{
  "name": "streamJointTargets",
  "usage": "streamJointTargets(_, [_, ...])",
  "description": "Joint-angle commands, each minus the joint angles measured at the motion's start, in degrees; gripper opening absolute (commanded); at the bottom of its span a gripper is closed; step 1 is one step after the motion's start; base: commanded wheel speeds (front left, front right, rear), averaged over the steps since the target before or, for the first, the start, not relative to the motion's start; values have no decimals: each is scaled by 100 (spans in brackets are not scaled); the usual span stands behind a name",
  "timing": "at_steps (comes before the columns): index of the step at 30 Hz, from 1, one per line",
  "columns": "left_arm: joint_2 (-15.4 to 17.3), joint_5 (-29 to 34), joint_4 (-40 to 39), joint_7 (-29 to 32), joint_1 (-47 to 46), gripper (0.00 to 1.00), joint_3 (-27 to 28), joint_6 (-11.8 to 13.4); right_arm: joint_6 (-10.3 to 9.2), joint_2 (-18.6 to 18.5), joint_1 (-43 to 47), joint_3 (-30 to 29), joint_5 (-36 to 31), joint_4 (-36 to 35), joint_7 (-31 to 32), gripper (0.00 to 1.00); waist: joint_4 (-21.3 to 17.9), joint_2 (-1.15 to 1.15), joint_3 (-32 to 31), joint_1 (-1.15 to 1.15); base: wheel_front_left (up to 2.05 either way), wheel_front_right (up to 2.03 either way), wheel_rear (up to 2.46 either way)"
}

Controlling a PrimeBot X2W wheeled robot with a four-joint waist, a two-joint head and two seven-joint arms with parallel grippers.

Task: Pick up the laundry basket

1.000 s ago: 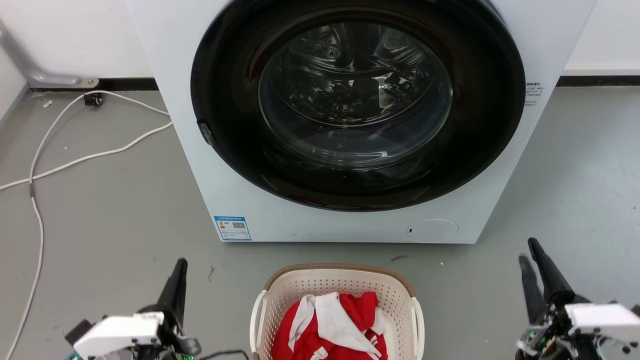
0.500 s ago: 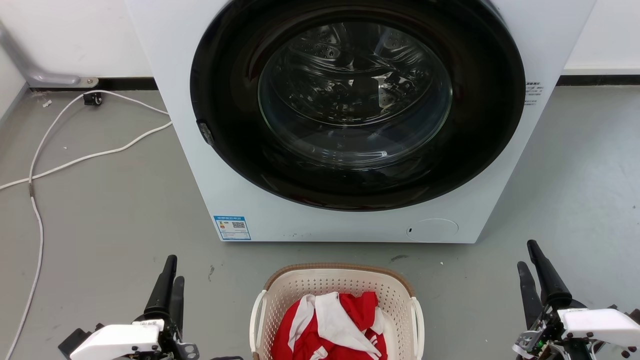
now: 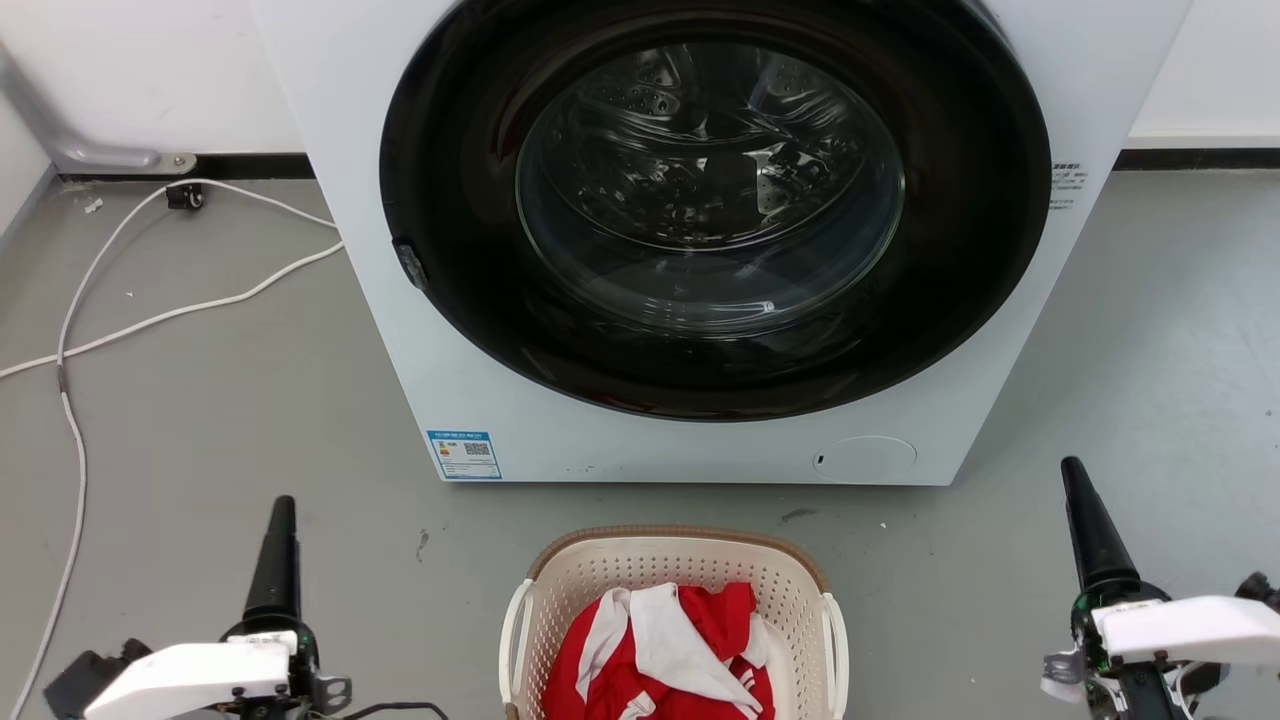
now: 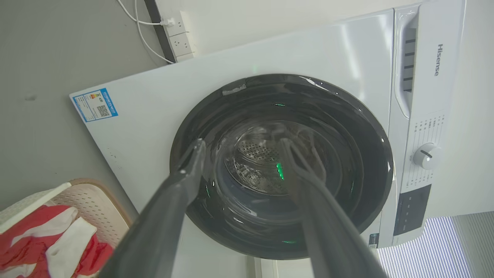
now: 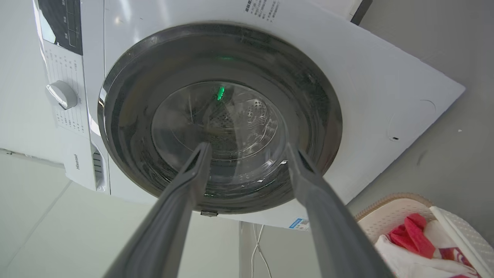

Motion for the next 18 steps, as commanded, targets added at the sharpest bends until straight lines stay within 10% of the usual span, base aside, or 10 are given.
streamJointTargets(1, [24,169,-146,-52,-36,100,63,-17,10,-16,-151,21,-304,-189,-49,100,1,0,3,0,0,0,0])
streamJointTargets(18, [31,2784,-1319,-399,121,100,-362,120,11,-18,-159,316,-3136,-1245,-398,100,0,0,34,0,0,0,0])
